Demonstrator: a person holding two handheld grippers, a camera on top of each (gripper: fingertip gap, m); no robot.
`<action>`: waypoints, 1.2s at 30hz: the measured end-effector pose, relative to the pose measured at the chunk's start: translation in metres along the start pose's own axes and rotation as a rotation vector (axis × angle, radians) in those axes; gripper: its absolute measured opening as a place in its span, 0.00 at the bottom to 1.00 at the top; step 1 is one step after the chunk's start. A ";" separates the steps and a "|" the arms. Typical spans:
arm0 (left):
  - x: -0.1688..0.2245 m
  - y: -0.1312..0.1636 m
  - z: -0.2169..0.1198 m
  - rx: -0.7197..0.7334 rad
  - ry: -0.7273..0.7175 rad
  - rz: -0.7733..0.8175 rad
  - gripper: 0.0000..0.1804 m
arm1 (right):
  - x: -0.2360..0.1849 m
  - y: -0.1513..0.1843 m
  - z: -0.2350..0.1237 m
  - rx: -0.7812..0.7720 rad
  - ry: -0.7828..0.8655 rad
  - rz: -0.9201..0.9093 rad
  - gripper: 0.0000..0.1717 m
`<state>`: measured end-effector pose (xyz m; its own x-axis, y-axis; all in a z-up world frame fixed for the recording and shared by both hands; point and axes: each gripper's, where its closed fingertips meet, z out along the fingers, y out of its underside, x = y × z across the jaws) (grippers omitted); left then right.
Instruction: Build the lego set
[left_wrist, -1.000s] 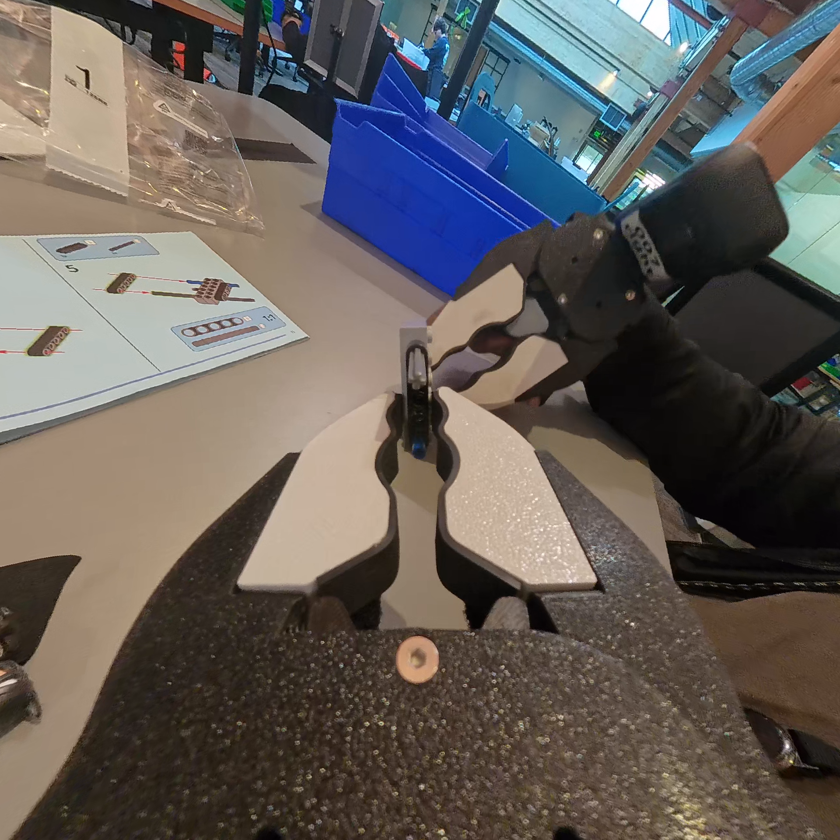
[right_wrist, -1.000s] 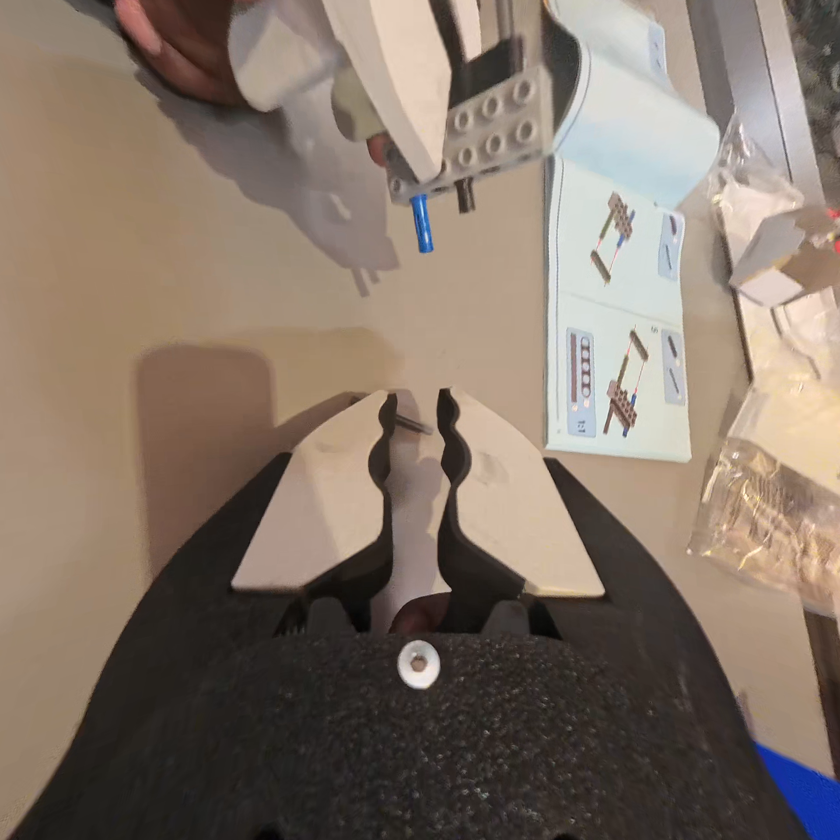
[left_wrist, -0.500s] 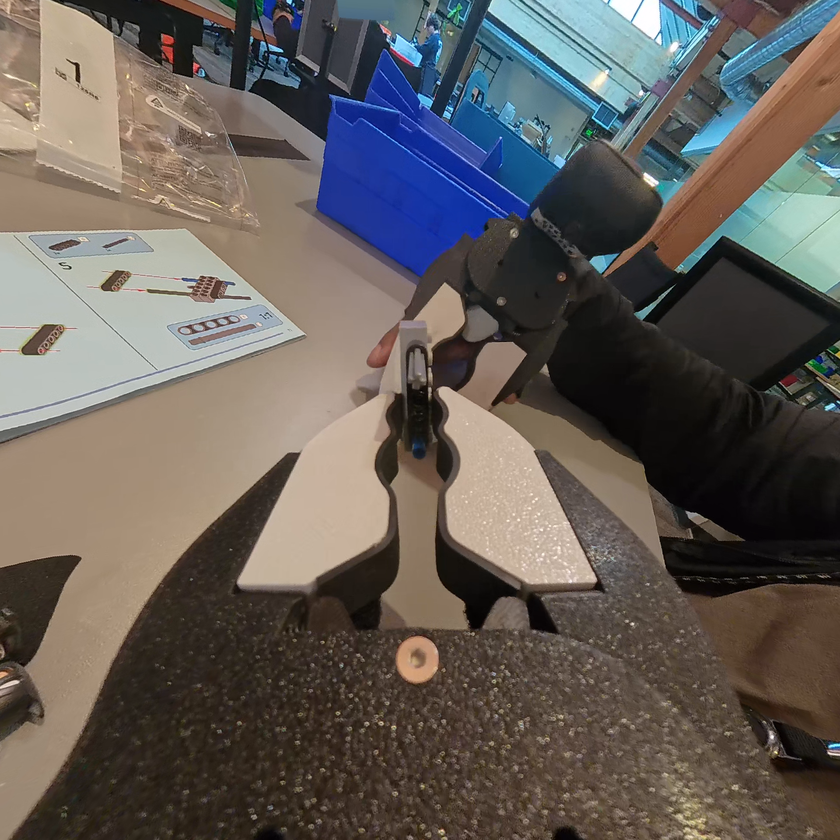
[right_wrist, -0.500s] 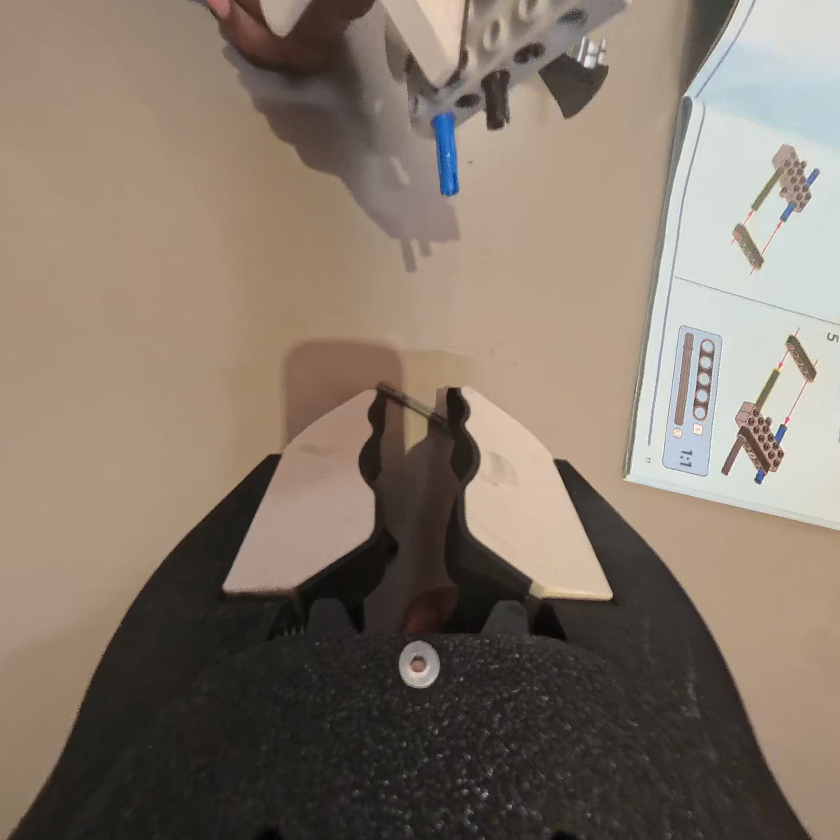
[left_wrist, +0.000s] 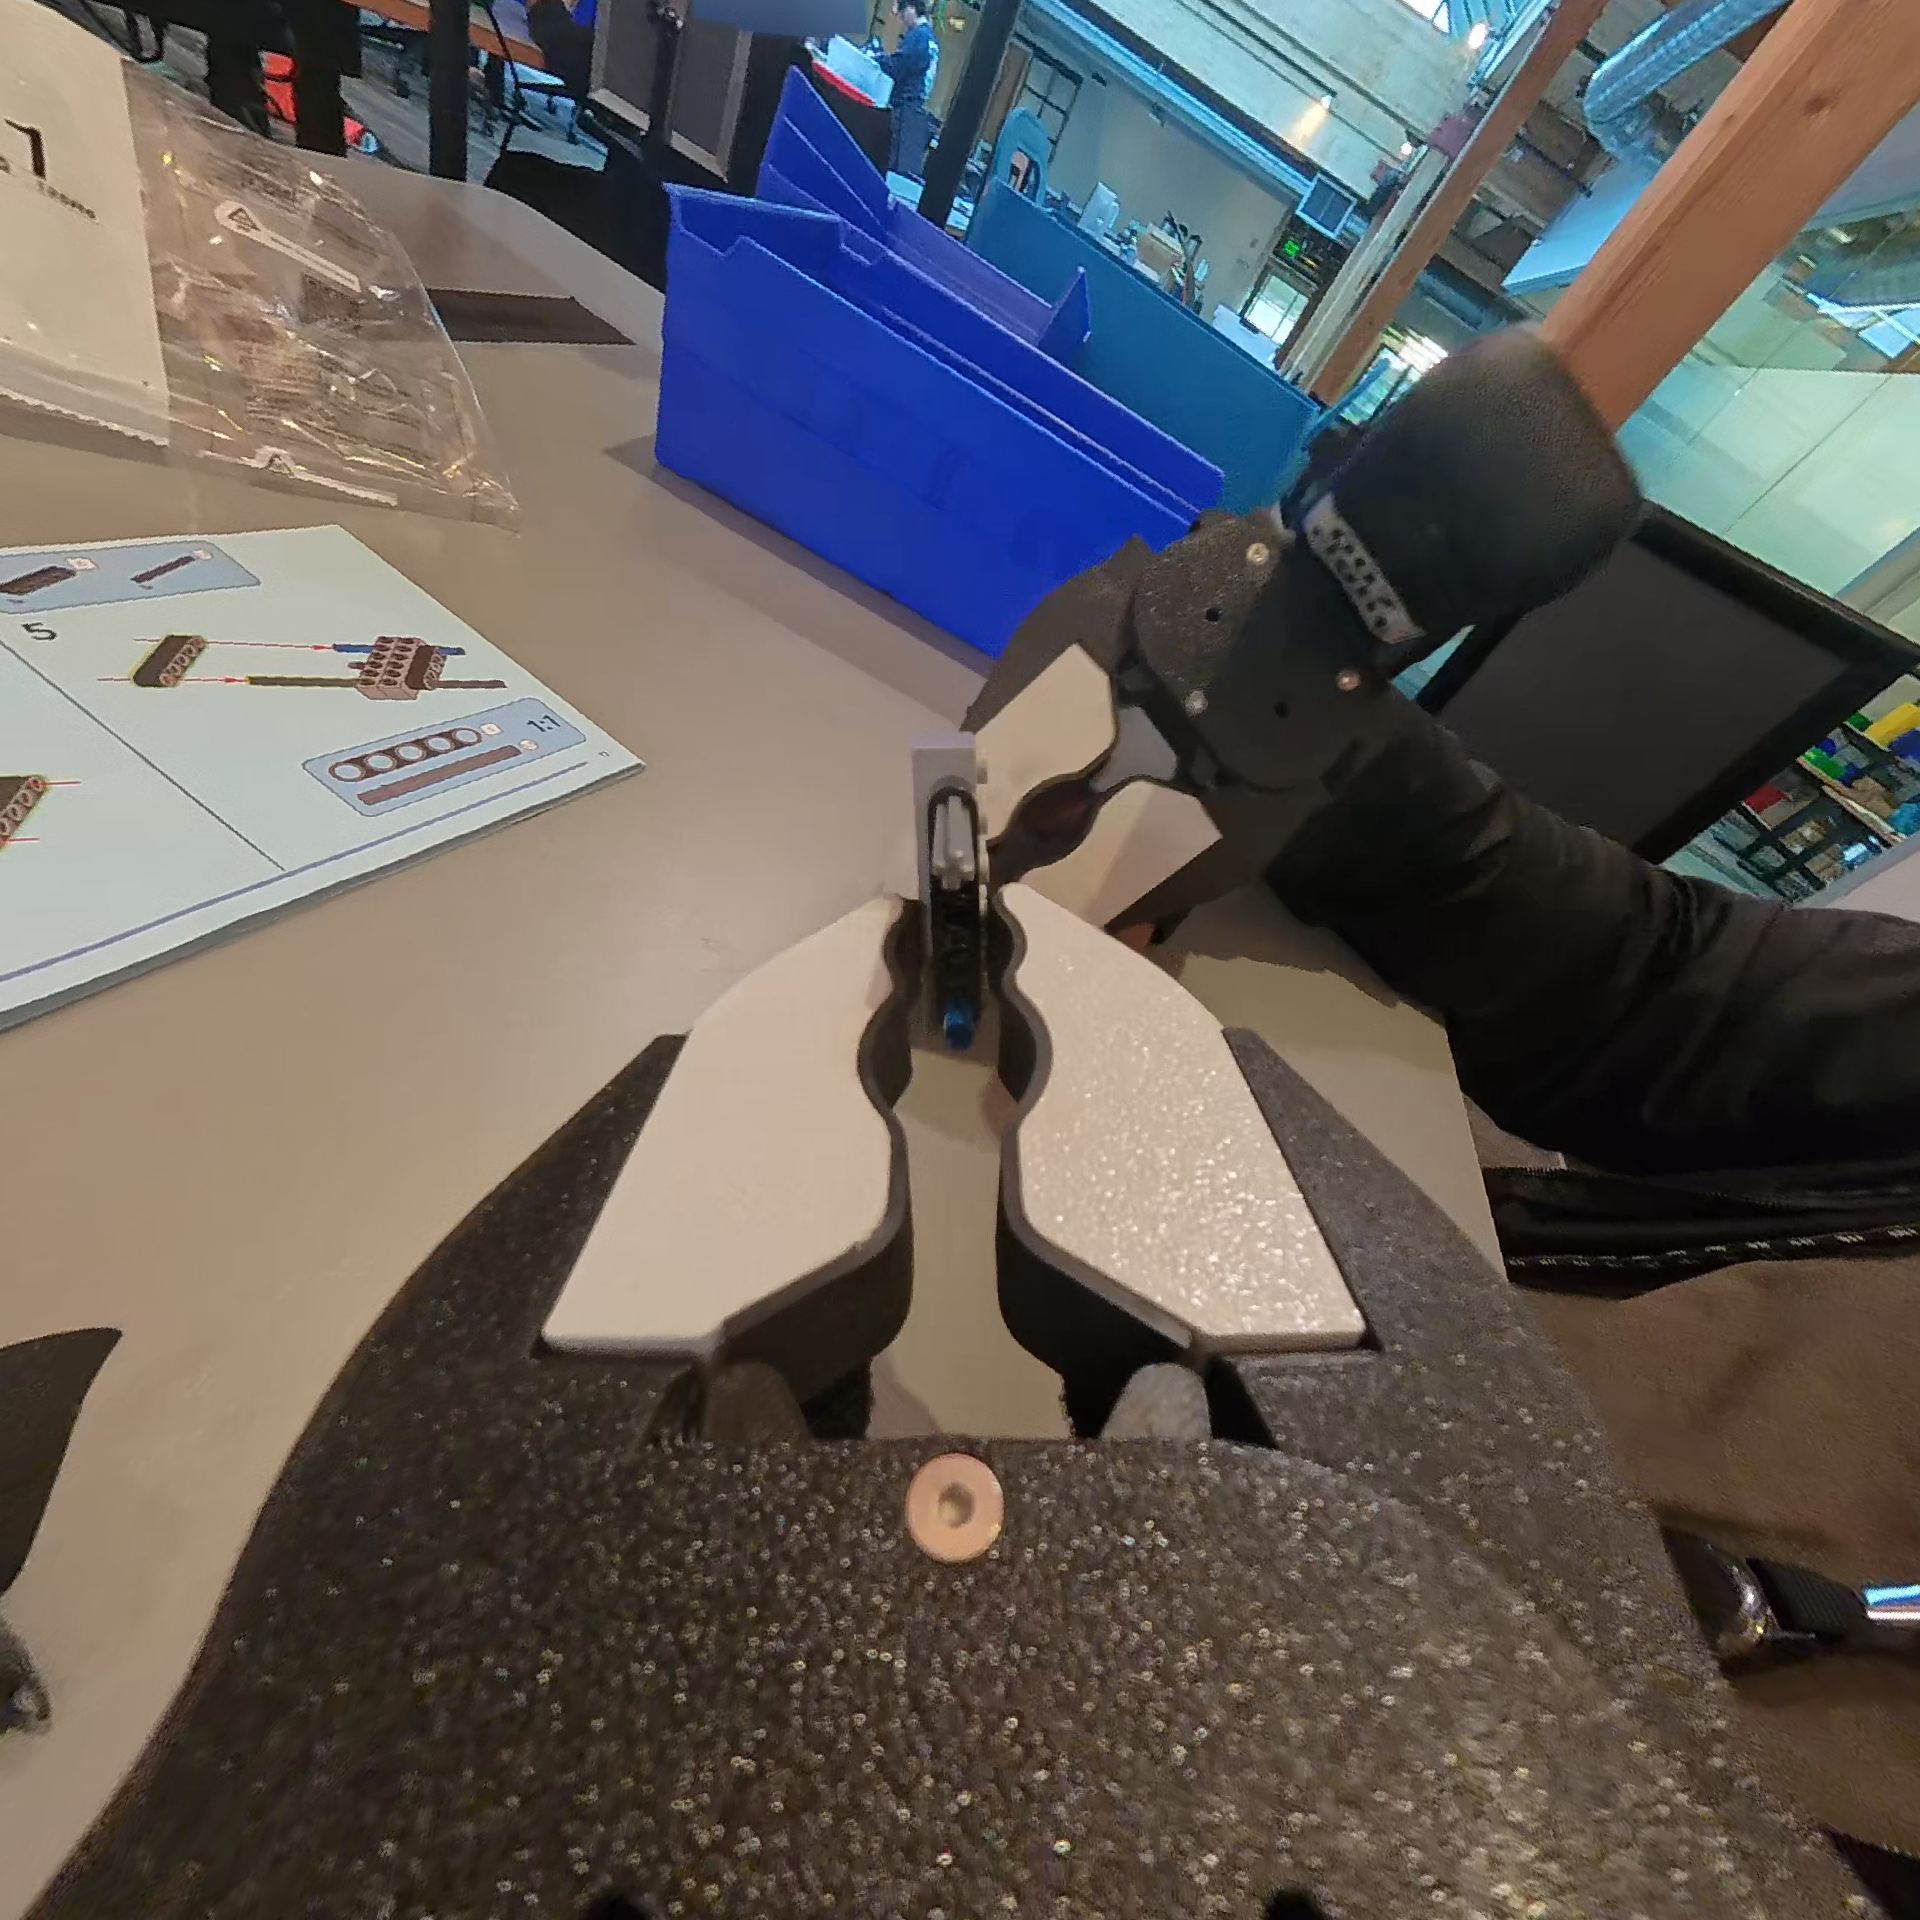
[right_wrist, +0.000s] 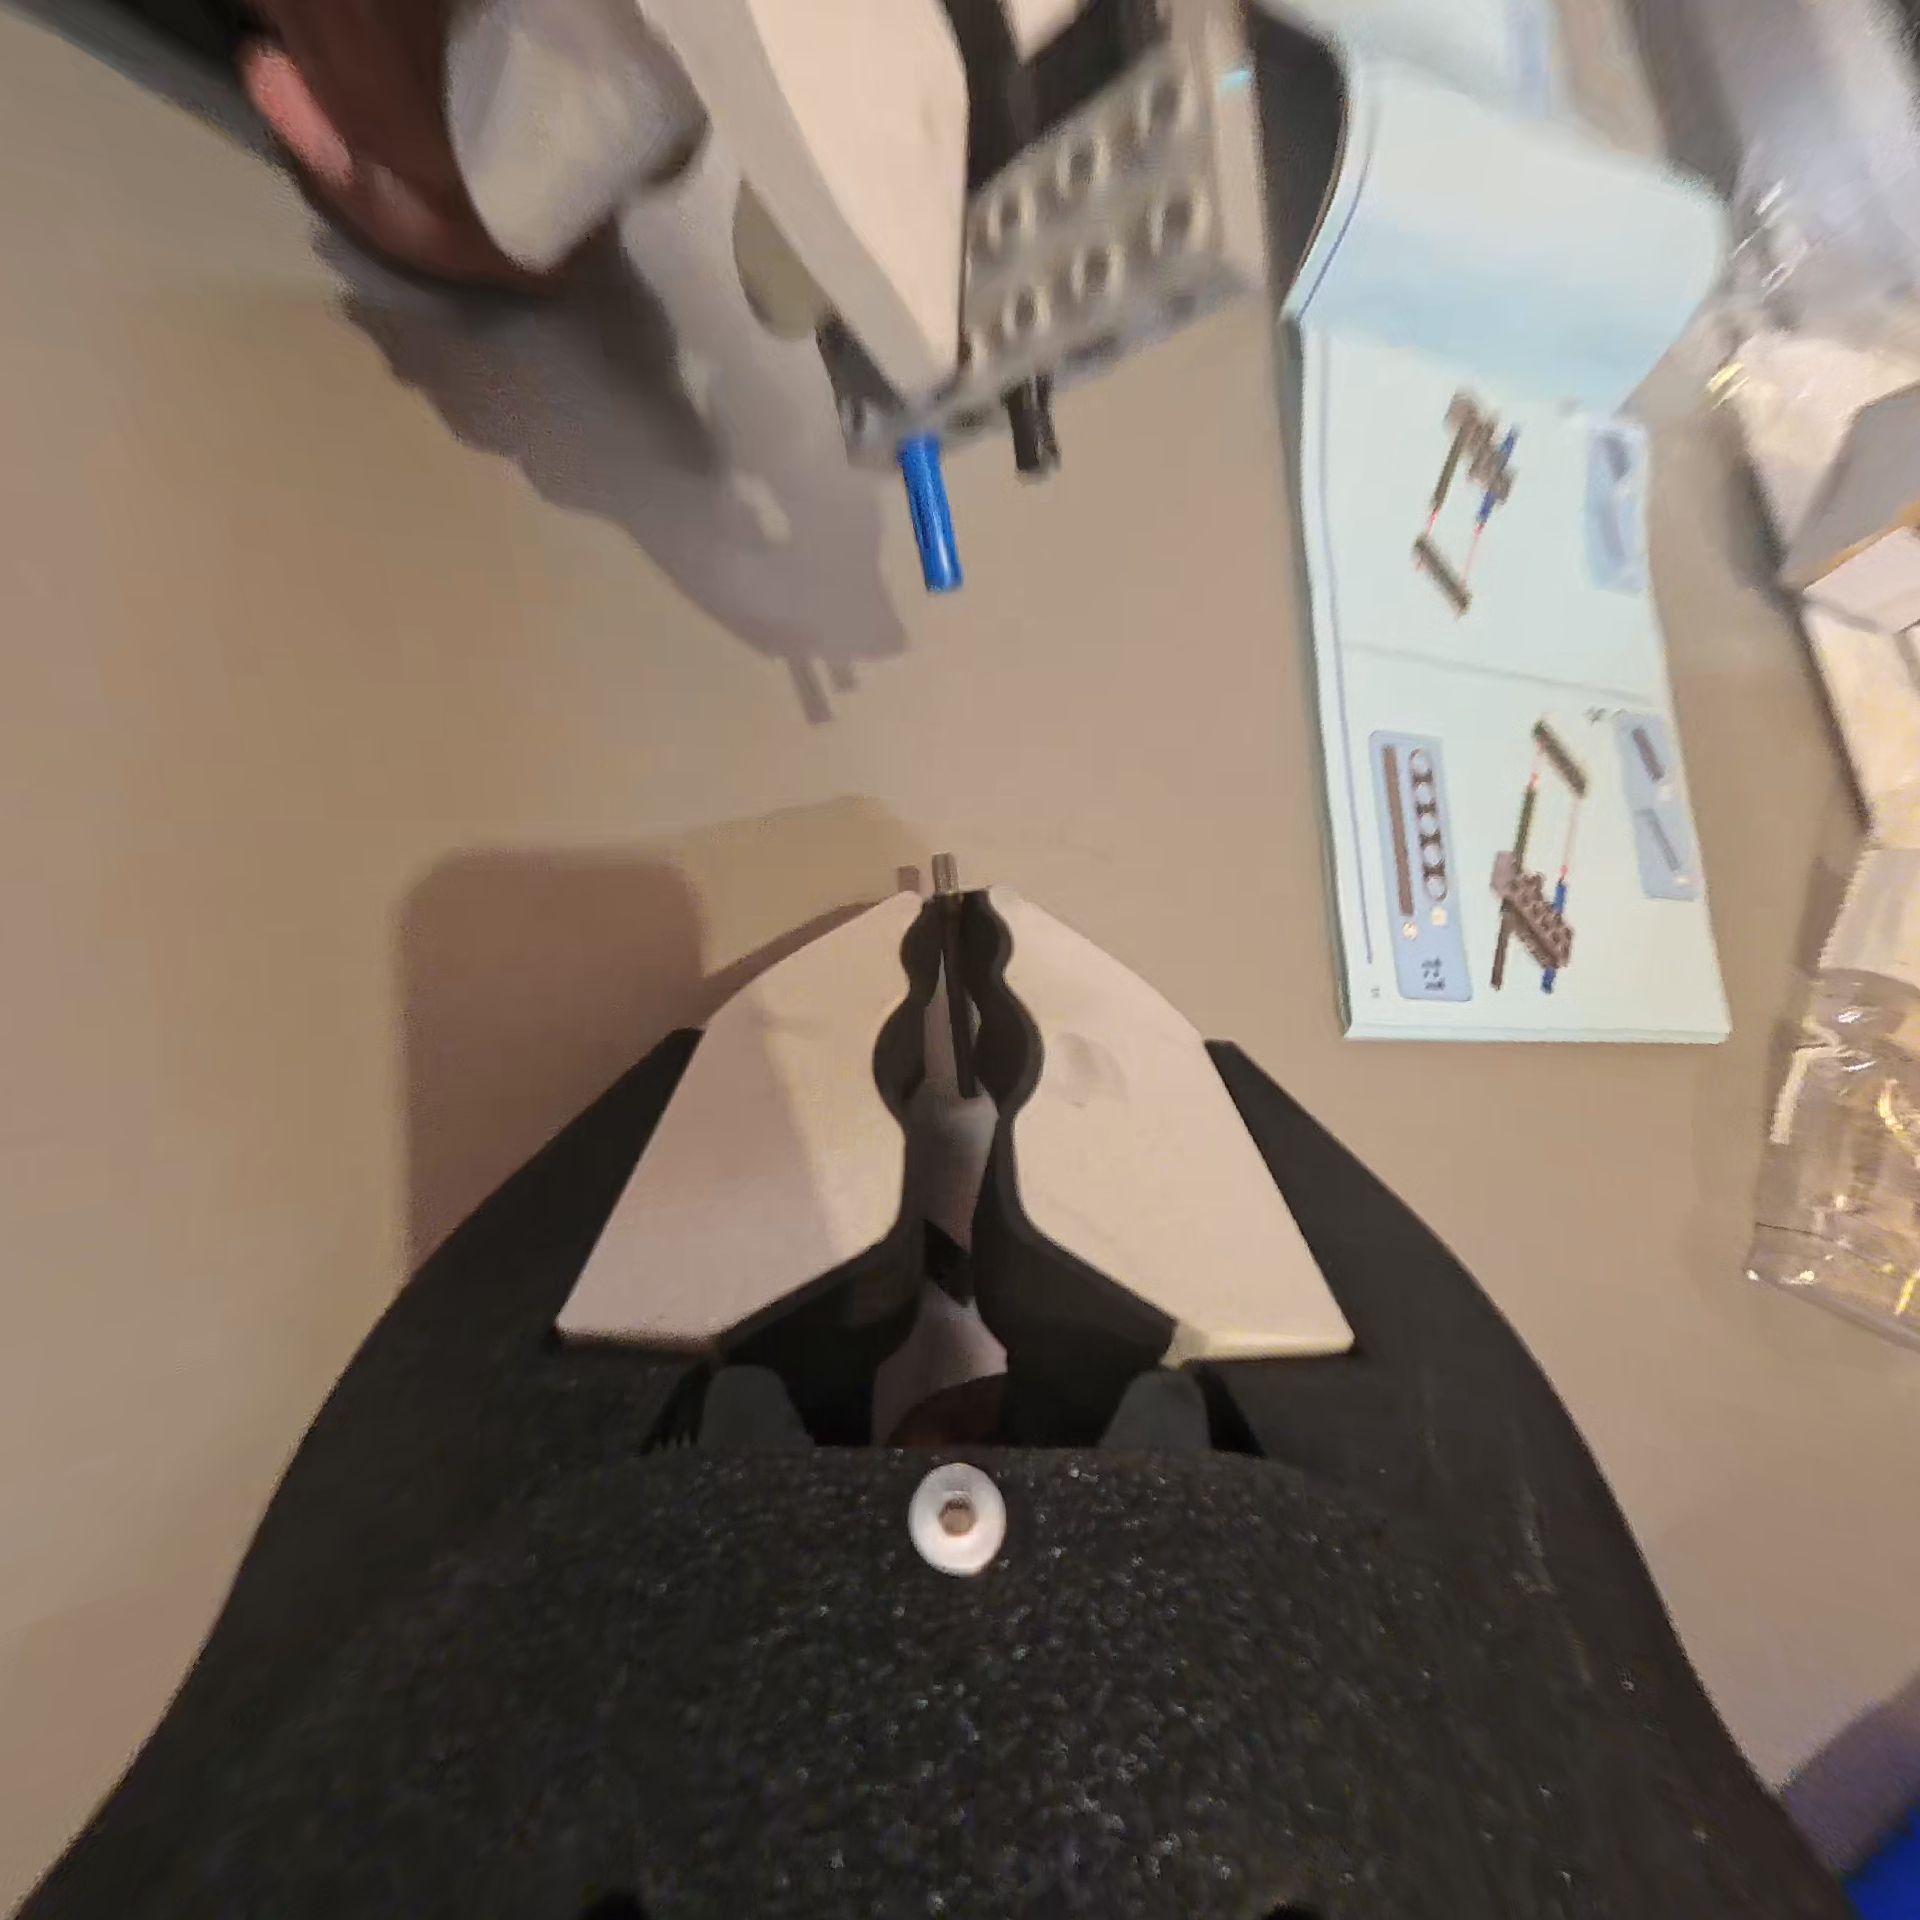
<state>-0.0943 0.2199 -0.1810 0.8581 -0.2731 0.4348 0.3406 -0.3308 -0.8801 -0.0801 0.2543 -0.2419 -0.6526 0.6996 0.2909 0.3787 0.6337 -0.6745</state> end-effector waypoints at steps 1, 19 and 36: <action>0.002 0.000 0.000 -0.003 0.009 0.010 0.06 | -0.001 -0.008 -0.004 0.045 0.019 0.001 0.02; 0.036 0.006 0.001 -0.035 0.218 0.106 0.06 | -0.004 -0.069 -0.051 0.361 0.198 -0.052 0.02; 0.042 0.004 -0.002 -0.009 0.288 0.050 0.06 | -0.008 -0.079 -0.060 0.368 0.223 -0.076 0.02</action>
<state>-0.0579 0.2053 -0.1655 0.7289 -0.5342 0.4282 0.2956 -0.3185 -0.9007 -0.0655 0.2186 -0.1498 -0.4968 0.7351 0.4613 0.0498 0.5549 -0.8305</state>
